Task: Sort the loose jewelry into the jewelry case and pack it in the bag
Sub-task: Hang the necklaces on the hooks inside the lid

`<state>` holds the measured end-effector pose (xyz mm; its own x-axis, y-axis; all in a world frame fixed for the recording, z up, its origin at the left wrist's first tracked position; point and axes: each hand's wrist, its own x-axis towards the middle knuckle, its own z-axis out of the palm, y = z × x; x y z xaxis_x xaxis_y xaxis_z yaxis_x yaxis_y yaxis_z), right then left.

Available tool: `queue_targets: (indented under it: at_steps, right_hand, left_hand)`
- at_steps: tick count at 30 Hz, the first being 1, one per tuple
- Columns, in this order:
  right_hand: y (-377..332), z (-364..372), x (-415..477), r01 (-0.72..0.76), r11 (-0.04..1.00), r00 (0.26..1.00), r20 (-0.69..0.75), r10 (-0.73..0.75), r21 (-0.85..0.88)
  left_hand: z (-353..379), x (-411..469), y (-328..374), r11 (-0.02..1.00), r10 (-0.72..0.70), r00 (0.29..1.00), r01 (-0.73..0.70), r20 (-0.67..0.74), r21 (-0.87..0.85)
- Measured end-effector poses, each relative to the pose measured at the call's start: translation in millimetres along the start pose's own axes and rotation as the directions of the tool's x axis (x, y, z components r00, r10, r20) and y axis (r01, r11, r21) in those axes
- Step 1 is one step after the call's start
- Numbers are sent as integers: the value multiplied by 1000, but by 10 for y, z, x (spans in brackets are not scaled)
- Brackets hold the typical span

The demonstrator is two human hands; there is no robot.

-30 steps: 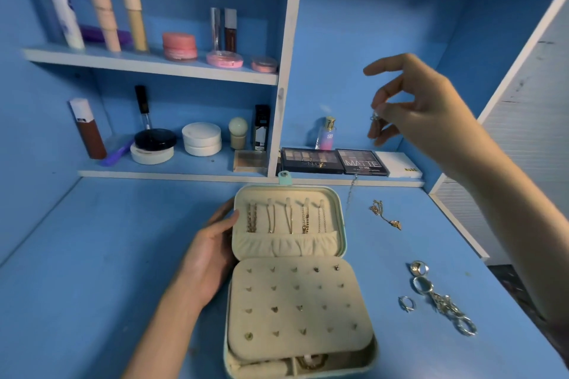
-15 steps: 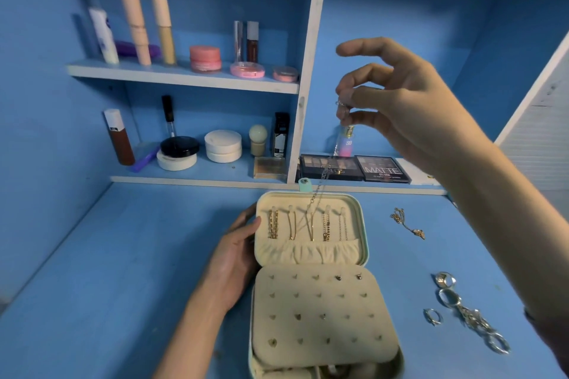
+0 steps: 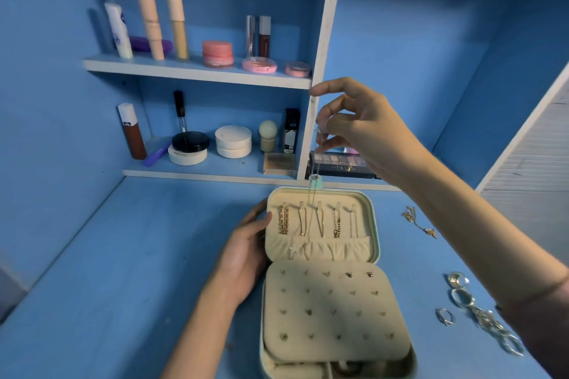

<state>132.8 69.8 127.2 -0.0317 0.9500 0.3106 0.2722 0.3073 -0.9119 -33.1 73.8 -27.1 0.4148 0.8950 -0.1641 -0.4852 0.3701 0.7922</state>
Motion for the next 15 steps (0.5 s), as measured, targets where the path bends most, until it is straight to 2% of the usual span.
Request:
queue_targets:
  at_steps: [5, 9, 12, 15]
  right_hand:
    - [170, 0, 29, -33, 992, 999, -41, 28, -120]
    - [208, -25, 2, -24, 985, 1000, -15, 22, -170]
    - [162, -25, -22, 5, 993, 999, 38, 0, -120]
    - [83, -12, -14, 47, 999, 994, 94, -48, 15]
  left_hand:
    - [1, 18, -7, 1000, 5, 1000, -5, -13, -19]
    - [2, 19, -8, 1000, 11, 1000, -12, -16, -19]
    - [-5, 21, -11, 1000, 11, 1000, -11, -13, -11]
    - [-12, 18, -10, 1000, 6, 1000, -6, -4, -7]
